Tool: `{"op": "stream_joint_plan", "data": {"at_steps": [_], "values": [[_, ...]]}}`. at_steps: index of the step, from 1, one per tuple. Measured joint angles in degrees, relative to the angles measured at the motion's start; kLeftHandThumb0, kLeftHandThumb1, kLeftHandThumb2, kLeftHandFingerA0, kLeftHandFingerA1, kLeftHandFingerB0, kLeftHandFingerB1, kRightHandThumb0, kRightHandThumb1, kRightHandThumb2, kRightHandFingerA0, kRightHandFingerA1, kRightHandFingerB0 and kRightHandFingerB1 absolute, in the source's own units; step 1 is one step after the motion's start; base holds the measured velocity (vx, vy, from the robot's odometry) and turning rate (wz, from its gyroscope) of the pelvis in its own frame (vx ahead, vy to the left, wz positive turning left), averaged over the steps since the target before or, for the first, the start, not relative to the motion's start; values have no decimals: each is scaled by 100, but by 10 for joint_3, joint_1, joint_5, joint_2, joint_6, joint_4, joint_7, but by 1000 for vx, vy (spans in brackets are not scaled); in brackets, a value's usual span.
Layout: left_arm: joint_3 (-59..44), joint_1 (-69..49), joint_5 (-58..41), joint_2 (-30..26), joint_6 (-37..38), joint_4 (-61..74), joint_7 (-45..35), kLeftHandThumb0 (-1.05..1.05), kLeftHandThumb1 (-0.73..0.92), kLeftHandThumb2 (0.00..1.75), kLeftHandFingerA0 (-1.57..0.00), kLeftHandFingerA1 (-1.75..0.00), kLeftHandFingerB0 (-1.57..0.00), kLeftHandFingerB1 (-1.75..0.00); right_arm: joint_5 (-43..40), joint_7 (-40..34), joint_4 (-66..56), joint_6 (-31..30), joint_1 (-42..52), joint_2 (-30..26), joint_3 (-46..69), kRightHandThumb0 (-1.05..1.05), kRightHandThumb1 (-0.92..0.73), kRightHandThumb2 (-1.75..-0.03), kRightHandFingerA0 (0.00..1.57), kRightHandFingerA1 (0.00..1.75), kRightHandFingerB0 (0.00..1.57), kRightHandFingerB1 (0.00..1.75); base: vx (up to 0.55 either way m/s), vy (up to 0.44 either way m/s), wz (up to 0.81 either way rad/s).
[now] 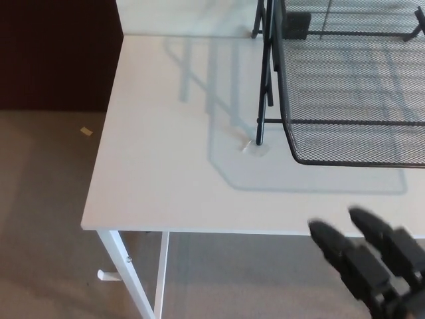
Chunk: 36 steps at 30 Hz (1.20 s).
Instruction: The robot walk towards a table in front and then pushes a layer of a file tray back to its original position using its right hand
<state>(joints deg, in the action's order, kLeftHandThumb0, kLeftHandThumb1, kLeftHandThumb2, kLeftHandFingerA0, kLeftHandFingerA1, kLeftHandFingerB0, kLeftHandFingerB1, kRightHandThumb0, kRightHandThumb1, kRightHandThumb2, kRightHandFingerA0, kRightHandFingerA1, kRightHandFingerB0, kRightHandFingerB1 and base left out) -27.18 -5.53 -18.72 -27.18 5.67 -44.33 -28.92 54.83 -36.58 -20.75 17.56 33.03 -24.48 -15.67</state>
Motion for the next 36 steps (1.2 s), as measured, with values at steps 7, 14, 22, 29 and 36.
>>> {"op": "stream_joint_plan", "data": {"at_steps": [7,14,22,29,36], "values": [[11,6,2,2,0,-18,-2,-18,45,57,-50,-49,-52,-46,-56,-6,147,48,-4,-3,45,-44,-47,-71,41,51,38,47,0,0,0],[19,7,3,3,0,-29,-3,-19,48,59,-51,-49,-54,-47,-119,7,265,87,-17,7,77,-40,-57,-58,36,41,34,34,0,0,0],[24,10,3,7,0,-34,-3,-14,48,56,-49,-47,-51,-43,-191,54,339,99,-35,31,103,-50,-58,-59,26,33,21,30,0,0,0],[34,10,4,13,0,-37,-2,-12,50,56,-49,-46,-48,-42,-254,107,381,100,-48,56,129,-55,-48,-75,26,46,17,40,0,0,0],[43,11,5,24,0,-38,-1,-13,51,56,-47,-45,-44,-40,-313,163,415,100,-67,88,148,-54,-48,-77,25,49,15,41,0,0,0]]}}
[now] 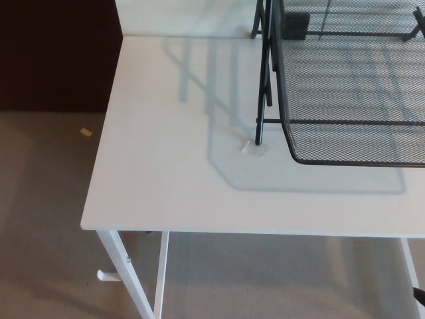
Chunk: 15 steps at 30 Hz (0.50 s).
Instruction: The robot walk towards a table in front and then pushes a layer of a file tray back to its original position using its right hand
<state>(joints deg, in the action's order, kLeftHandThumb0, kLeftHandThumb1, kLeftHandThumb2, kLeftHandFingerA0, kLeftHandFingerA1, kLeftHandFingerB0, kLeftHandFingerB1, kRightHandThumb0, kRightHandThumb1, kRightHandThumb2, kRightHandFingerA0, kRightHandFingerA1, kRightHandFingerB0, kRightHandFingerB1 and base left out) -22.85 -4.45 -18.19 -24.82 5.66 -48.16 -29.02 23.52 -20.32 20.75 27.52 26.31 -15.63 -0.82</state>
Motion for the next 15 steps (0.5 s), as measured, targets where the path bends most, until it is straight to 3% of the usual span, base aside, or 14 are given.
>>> {"op": "stream_joint_plan", "data": {"at_steps": [15], "values": [[15,4,1,0,0,1,10,-14,50,57,-44,-44,-44,-39,-137,127,27,-8,-46,35,51,-59,-46,-75,24,47,18,41,0,0,0]]}}
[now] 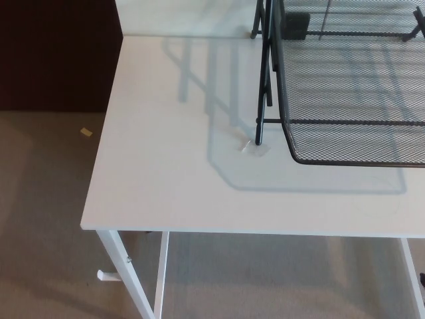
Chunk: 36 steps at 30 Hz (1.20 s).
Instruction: The robot walk towards a table in front and then pushes a layer of a file tray back to its original position using its right hand
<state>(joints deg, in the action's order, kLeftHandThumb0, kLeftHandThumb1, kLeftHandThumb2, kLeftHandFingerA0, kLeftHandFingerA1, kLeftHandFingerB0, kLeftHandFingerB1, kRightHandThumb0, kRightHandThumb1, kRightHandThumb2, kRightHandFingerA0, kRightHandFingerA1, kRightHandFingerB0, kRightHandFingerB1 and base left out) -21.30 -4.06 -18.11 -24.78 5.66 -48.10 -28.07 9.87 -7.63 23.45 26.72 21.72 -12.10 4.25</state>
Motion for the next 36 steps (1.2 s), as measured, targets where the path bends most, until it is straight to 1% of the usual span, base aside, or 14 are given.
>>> {"op": "stream_joint_plan", "data": {"at_steps": [7,17,18,19,20,21,22,23,24,28,29,31,32,36], "values": [[6,4,3,0,0,3,11,-15,49,58,-42,-45,-42,-39,-60,64,28,-16,-43,11,18,-56,-46,-74,24,47,17,40,0,0,0],[2,17,11,2,-6,30,35,-13,52,57,-41,-43,-39,-37,-139,138,4,-87,-78,35,37,-54,-44,-74,23,47,15,39,0,0,0],[1,16,11,3,-8,39,37,-14,52,59,-40,-44,-38,-37,-144,142,0,-92,-78,37,37,-47,-57,-58,30,39,20,29,0,0,0],[0,15,11,5,-9,46,39,-13,53,58,-41,-42,-39,-37,-147,145,-3,-96,-78,39,38,-53,-44,-74,24,48,14,40,0,0,0],[-1,12,11,8,-13,59,42,-13,53,58,-41,-42,-39,-37,-150,147,-10,-102,-78,41,38,-53,-44,-74,24,48,14,40,0,0,0],[-1,7,10,14,-18,78,46,-10,53,57,-42,-44,-40,-37,-153,150,-18,-108,-79,42,38,-48,-56,-57,30,41,21,29,0,0,0],[-1,4,10,18,-22,86,48,-9,54,57,-42,-44,-40,-37,-155,152,-20,-112,-80,43,38,-48,-56,-57,31,41,20,29,0,0,0],[-2,2,10,21,-25,91,49,-9,54,57,-42,-44,-40,-37,-156,154,-21,-115,-81,43,39,-48,-56,-57,31,41,20,29,0,0,0],[-2,0,10,23,-28,95,50,-12,54,58,-42,-44,-39,-38,-157,156,-21,-118,-83,43,39,-54,-43,-73,23,48,14,39,0,0,0],[-7,-2,9,24,-39,105,54,-11,54,57,-43,-44,-40,-37,-162,162,-20,-130,-89,48,39,-55,-44,-74,24,49,13,39,0,0,0],[-9,-1,9,24,-41,104,55,-13,53,58,-42,-44,-40,-38,-163,164,-17,-132,-93,50,39,-47,-56,-58,30,43,20,29,0,0,0],[-12,-2,10,24,-42,103,56,-9,54,57,-41,-45,-39,-38,-163,166,-15,-134,-94,50,39,-46,-56,-57,32,43,21,30,0,0,0],[-14,-5,9,24,-43,102,57,-9,55,58,-41,-45,-37,-37,-164,166,-12,-135,-94,50,39,-54,-45,-73,27,50,16,40,0,0,0],[-19,-14,10,23,-44,94,56,-9,55,58,-41,-45,-37,-37,-164,168,12,-139,-95,50,39,-54,-45,-73,27,50,16,40,0,0,0]]}}
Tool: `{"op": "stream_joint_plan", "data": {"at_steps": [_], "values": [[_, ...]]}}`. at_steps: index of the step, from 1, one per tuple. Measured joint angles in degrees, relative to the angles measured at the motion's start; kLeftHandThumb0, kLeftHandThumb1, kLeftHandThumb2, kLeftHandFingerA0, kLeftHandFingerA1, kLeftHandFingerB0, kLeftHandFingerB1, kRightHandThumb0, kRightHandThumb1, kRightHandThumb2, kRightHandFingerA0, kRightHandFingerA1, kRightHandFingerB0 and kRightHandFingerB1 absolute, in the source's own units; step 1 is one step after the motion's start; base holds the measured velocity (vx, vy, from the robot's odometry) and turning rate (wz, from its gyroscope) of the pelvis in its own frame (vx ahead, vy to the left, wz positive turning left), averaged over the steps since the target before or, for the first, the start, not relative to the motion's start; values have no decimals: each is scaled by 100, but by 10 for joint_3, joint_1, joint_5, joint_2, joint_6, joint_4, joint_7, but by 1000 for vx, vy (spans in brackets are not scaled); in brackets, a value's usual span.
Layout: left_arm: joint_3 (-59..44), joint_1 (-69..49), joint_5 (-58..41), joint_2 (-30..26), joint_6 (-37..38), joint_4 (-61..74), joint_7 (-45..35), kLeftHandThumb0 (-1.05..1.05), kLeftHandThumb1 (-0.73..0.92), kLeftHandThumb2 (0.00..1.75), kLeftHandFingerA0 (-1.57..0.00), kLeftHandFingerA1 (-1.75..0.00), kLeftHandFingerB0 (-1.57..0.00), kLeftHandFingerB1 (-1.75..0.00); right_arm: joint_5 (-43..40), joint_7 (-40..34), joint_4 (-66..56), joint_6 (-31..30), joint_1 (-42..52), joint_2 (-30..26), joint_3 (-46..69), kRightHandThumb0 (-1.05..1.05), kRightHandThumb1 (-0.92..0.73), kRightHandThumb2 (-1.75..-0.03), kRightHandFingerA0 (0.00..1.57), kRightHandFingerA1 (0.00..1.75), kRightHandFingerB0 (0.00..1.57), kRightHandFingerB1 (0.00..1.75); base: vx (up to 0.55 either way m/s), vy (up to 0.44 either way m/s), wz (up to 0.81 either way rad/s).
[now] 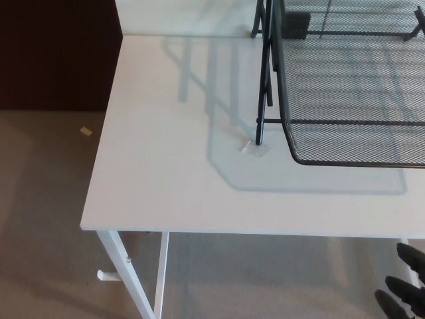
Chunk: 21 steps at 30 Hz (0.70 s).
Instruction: The robot walk towards a table in front and then pushes a layer of a file tray back to its original position using its right hand
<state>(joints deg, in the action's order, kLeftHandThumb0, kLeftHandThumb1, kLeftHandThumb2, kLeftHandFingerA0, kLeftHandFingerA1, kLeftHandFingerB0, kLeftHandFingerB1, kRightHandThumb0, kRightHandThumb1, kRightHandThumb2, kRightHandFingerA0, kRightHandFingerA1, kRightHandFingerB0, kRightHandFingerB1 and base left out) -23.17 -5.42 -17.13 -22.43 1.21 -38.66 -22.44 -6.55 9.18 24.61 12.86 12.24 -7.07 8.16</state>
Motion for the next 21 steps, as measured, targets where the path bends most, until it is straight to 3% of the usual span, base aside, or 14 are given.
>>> {"op": "stream_joint_plan", "data": {"at_steps": [4,9,10,21], "values": [[-1,3,1,0,0,-15,0,-15,52,57,-43,-44,-39,-38,3,0,12,-2,-11,-1,-1,-54,-46,-74,28,50,20,41,0,0,0],[-4,-19,1,1,0,-28,-3,-8,53,57,-41,-46,-38,-38,13,-2,17,-4,6,-4,-8,-56,-46,-76,30,53,17,41,0,0,0],[-5,-23,1,1,0,-29,-4,-12,53,58,-42,-46,-40,-39,16,-2,20,-4,10,-4,-10,-47,-58,-59,37,46,25,30,0,0,0],[-3,-47,2,1,5,-29,-11,-17,50,58,-42,-46,-40,-40,33,-7,46,-5,29,-6,-20,-46,-58,-61,36,45,23,31,0,0,0]]}}
